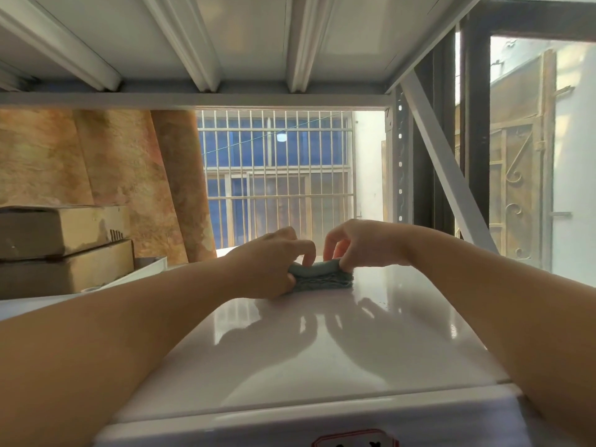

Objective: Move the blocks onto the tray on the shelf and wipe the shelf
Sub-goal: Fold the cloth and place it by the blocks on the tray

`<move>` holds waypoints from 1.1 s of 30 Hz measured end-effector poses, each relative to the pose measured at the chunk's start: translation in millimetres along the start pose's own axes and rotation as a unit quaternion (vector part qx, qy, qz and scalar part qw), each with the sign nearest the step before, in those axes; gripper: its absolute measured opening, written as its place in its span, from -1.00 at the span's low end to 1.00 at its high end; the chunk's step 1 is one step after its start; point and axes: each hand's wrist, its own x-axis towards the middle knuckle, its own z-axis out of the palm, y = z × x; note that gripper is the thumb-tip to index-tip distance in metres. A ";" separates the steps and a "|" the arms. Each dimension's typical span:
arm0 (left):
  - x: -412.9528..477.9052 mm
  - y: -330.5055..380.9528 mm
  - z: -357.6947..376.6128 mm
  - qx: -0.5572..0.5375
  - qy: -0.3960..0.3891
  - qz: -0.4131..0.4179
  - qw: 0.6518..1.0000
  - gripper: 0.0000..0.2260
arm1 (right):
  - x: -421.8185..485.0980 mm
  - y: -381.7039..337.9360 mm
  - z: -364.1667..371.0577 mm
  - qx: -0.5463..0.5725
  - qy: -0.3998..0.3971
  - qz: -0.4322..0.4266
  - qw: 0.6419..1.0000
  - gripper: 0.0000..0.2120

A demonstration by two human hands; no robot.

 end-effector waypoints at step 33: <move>-68.1 -53.9 -93.7 -0.542 0.083 -0.275 0.789 -0.75 | -3.2 -98.9 -0.7 0.190 0.084 -0.122 0.971 -0.90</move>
